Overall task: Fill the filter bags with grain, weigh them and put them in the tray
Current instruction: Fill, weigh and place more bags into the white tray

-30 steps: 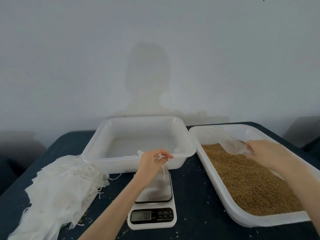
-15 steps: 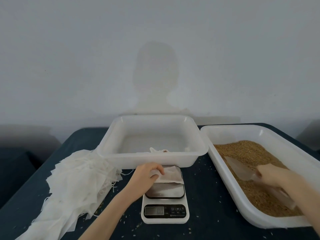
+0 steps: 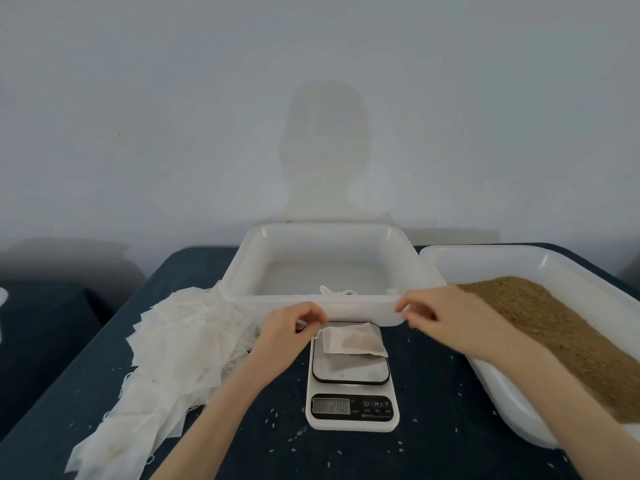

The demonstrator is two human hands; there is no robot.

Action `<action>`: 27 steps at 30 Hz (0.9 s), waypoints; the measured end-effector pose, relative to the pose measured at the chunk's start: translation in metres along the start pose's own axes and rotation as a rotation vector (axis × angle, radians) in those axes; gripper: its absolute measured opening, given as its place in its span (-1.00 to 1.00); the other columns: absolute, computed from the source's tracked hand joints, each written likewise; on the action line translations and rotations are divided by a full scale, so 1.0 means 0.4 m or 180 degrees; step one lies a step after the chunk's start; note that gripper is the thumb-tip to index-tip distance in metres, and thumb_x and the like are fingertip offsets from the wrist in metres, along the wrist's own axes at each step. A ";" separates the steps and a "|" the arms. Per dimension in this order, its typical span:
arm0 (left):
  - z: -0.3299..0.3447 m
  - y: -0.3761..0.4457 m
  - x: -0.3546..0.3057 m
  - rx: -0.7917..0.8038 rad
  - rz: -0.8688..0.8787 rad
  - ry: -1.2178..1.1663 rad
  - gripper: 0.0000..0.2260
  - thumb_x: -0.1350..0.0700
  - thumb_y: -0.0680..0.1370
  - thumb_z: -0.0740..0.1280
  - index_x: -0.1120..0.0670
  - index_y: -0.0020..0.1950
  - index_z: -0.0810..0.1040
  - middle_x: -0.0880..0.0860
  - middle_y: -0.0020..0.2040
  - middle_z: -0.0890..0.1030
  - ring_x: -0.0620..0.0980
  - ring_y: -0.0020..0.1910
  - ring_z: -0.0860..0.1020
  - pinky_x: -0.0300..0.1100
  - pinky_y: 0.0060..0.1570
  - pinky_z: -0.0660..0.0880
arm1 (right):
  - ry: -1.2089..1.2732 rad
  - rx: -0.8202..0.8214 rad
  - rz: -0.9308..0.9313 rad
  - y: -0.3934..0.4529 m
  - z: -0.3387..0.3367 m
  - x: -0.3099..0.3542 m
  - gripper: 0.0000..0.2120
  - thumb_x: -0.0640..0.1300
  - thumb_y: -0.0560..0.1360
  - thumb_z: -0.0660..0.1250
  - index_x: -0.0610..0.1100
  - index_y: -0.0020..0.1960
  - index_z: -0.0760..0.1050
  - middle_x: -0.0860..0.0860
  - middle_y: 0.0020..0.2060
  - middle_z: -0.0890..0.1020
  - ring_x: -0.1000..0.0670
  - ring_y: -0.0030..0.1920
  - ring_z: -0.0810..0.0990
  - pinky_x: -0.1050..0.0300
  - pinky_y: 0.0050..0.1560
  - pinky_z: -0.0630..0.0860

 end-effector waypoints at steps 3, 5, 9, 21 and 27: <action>-0.009 -0.008 0.016 -0.0047 -0.0026 0.0121 -0.72 0.24 0.54 0.32 -0.15 -0.21 0.53 -0.26 -0.22 0.59 -0.36 -0.17 0.52 -0.53 -0.13 0.37 | -0.0047 -0.0003 -0.0261 0.021 0.080 0.058 -0.84 0.06 0.58 0.20 0.17 0.07 0.54 0.26 -0.20 0.55 0.23 -0.21 0.49 0.29 -0.15 0.45; -0.015 -0.016 0.040 -0.0089 -0.0097 0.0258 -0.68 0.23 0.54 0.31 -0.20 -0.24 0.51 -0.24 -0.22 0.60 -0.25 -0.18 0.55 -0.43 -0.12 0.42 | -0.0067 -0.0078 -0.0239 0.031 0.123 0.058 -0.82 0.04 0.58 0.19 0.14 0.08 0.55 0.24 -0.24 0.51 0.20 -0.23 0.48 0.27 -0.16 0.47; -0.033 -0.032 0.089 -0.0225 -0.0239 0.0317 -0.68 0.25 0.54 0.30 -0.18 -0.23 0.54 -0.24 -0.22 0.61 -0.25 -0.20 0.55 -0.45 -0.13 0.42 | -0.0159 -0.0198 -0.0072 0.042 0.173 0.022 -0.80 0.05 0.58 0.18 0.12 0.05 0.58 0.22 -0.28 0.53 0.18 -0.24 0.53 0.29 -0.20 0.47; -0.013 -0.049 0.136 -0.0316 -0.0549 0.0278 -0.73 0.20 0.55 0.29 -0.16 -0.21 0.57 -0.27 -0.21 0.62 -0.23 -0.20 0.56 -0.37 -0.19 0.48 | -0.0068 -0.0202 -0.0123 0.059 0.234 0.042 -0.75 0.06 0.56 0.23 0.14 0.23 0.46 0.24 0.07 0.56 0.23 -0.06 0.51 0.34 -0.14 0.36; 0.010 -0.052 0.120 -0.0310 -0.0575 0.0096 -0.77 0.26 0.54 0.30 -0.05 -0.17 0.61 -0.28 -0.26 0.61 -0.35 -0.19 0.53 -0.52 -0.19 0.38 | -0.0081 -0.0208 -0.0354 0.098 0.273 0.074 -0.54 0.18 0.53 0.25 0.12 0.39 0.31 0.22 0.24 0.44 0.13 0.12 0.53 0.25 -0.08 0.41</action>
Point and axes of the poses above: each hand's wrist, its own y-axis towards the middle knuckle, its own z-axis out of the palm, x = y × z, the point moved 2 cm from there along y, towards the middle knuckle
